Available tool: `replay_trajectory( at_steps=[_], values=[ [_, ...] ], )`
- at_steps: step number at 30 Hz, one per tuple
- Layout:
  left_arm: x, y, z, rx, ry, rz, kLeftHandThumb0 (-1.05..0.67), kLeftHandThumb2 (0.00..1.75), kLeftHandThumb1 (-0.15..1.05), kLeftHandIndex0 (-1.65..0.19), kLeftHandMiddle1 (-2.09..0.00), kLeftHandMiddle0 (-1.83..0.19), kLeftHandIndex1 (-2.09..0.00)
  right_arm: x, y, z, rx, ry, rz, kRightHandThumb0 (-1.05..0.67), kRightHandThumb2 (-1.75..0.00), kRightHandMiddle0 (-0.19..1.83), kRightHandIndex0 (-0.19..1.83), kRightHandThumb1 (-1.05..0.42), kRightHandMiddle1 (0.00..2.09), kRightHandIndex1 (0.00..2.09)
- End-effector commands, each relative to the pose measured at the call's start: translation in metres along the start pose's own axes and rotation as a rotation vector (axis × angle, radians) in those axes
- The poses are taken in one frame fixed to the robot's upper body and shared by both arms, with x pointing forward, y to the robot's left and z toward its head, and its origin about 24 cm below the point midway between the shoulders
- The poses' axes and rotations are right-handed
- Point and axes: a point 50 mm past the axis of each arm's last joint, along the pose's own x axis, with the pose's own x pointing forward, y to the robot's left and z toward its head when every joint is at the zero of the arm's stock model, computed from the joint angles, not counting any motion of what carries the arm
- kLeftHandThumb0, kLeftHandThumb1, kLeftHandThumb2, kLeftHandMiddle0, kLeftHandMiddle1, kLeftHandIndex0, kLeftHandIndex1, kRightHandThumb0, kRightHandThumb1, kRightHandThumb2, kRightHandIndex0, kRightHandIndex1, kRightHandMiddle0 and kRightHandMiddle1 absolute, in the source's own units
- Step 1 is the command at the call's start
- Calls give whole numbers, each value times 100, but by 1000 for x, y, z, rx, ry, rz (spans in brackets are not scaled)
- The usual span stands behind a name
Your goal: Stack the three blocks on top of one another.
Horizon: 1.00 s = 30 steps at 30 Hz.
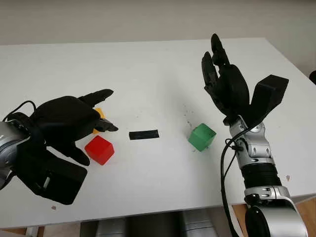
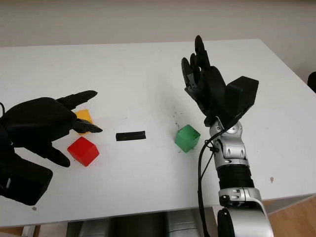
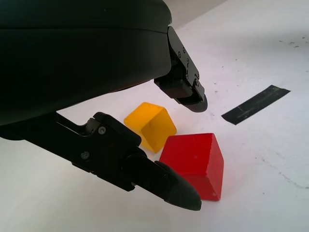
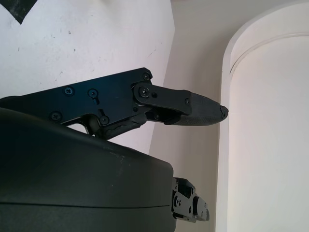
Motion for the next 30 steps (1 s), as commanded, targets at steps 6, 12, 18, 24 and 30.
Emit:
replay_trajectory(
  at_steps=[6, 12, 18, 24, 30],
  values=[
    [3, -10, 2, -25, -10, -33, -67, 6, 85, -53, -3, 19, -7, 1, -1, 5, -13, -17, 0, -63, -53, -19, -19, -105, 0, 0],
    [6, -16, 3, -12, -3, -22, -68, 5, 83, -57, -5, 18, -9, 0, -1, 6, -17, -13, -4, -62, -54, -19, -19, -105, 0, 0],
    [8, -20, 2, 30, 3, 5, -68, 5, 83, -60, -6, 15, -10, -1, -3, 5, -16, -12, -2, -62, -53, -19, -19, -105, 0, 0],
    [10, -22, 0, 81, 19, 33, -64, 5, 84, -61, -6, 15, -10, -1, -2, 4, -13, -6, -4, -62, -55, -19, -19, -105, 0, 0],
    [11, -25, -3, 83, 21, 47, -66, 5, 84, -63, -6, 13, -12, -2, -3, 4, -20, -13, 2, -61, -56, -19, -19, -105, 0, 0]
  ],
)
